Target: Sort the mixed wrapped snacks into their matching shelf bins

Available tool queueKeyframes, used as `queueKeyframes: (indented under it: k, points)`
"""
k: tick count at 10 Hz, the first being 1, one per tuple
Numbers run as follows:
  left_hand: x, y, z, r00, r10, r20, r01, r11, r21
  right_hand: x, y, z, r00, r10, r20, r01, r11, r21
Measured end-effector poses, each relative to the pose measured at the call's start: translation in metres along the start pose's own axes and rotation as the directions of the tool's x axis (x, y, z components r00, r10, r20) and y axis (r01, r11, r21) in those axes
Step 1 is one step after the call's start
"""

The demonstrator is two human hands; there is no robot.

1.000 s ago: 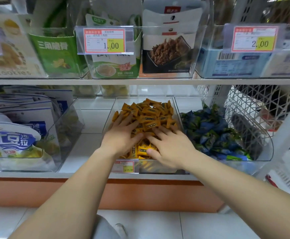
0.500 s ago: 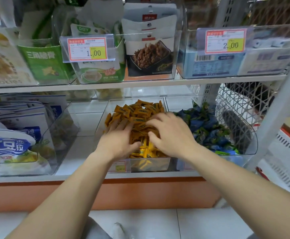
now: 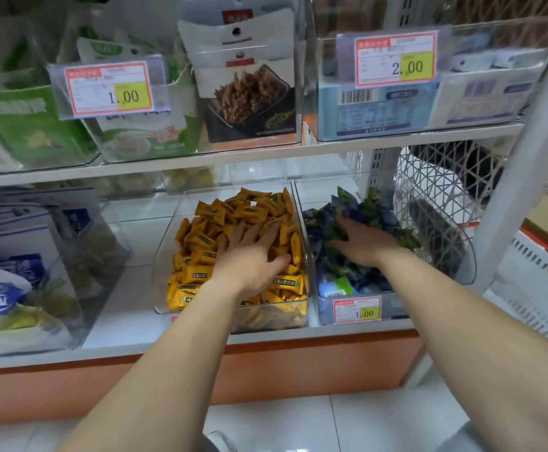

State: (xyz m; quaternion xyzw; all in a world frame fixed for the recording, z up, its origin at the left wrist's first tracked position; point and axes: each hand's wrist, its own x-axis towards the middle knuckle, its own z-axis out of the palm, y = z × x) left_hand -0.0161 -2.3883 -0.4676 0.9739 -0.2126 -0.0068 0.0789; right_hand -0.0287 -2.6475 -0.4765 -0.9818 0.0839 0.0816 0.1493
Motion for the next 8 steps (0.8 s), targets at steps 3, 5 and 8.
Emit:
queueKeyframes:
  k: [3, 5, 8]
  points:
    - [0.012, -0.001, -0.006, 0.954, 0.04, -0.297, -0.066, 0.995, -0.08, 0.022, 0.004, -0.027, 0.915, -0.088, -0.393, -0.01, 0.97, -0.241]
    - [0.016, -0.009, 0.005, 0.995, 0.039, -0.095, -0.04, 0.999, -0.007, 0.042, 0.017, 0.006, 0.998, -0.05, 0.035, 0.051, 0.998, -0.03]
    - [0.007, -0.005, -0.02, 0.999, 0.028, -0.033, -0.029, 0.999, -0.04, -0.006, -0.004, -0.018, 0.993, -0.072, -0.097, 0.052, 0.98, -0.194]
